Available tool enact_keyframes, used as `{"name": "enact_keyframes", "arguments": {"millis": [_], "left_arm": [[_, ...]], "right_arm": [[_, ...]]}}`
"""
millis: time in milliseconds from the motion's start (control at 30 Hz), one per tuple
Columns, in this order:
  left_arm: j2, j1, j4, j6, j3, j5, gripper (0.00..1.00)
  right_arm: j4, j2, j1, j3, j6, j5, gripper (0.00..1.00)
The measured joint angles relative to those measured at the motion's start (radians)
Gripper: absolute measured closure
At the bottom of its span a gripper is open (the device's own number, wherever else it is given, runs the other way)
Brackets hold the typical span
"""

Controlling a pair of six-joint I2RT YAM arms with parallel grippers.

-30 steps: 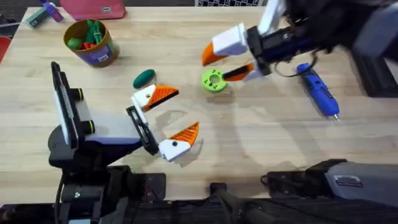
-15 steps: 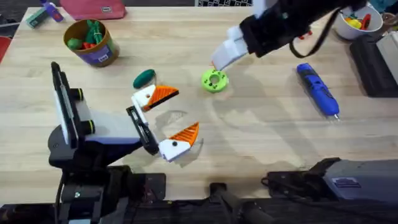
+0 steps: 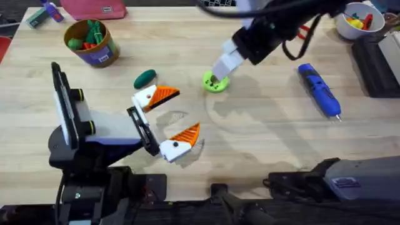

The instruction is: Pick up the gripper from the table and insert it into the empty holder that is missing its gripper. Then pick up a screw, insert it into the mounting hole, and use the screwdriver to tighten it. Finally, clean up the table by picking up the vegetable and placing it into the bucket.

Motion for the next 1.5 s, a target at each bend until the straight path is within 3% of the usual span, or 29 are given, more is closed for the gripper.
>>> {"name": "enact_keyframes", "arguments": {"millis": [400, 600, 733, 900, 1267, 1500], "left_arm": [[0.000, 0.000, 0.000, 0.000, 0.000, 0.000, 0.013], [0.000, 0.000, 0.000, 0.000, 0.000, 0.000, 0.014], [0.000, 0.000, 0.000, 0.000, 0.000, 0.000, 0.013], [0.000, 0.000, 0.000, 0.000, 0.000, 0.000, 0.013], [0.000, 0.000, 0.000, 0.000, 0.000, 0.000, 0.013], [0.000, 0.000, 0.000, 0.000, 0.000, 0.000, 0.013]], "right_arm": [[0.034, 0.206, 0.031, 0.002, -0.184, 0.011, 0.155], [0.091, 0.283, 0.045, 0.002, -0.235, 0.011, 0.305], [0.096, 0.325, 0.045, 0.002, -0.246, 0.011, 0.430], [0.124, 0.374, 0.045, 0.002, -0.245, 0.012, 0.502], [0.160, 0.403, 0.050, 0.002, -0.223, 0.041, 0.630], [0.174, 0.433, 0.053, 0.002, -0.207, 0.067, 0.650]]}}
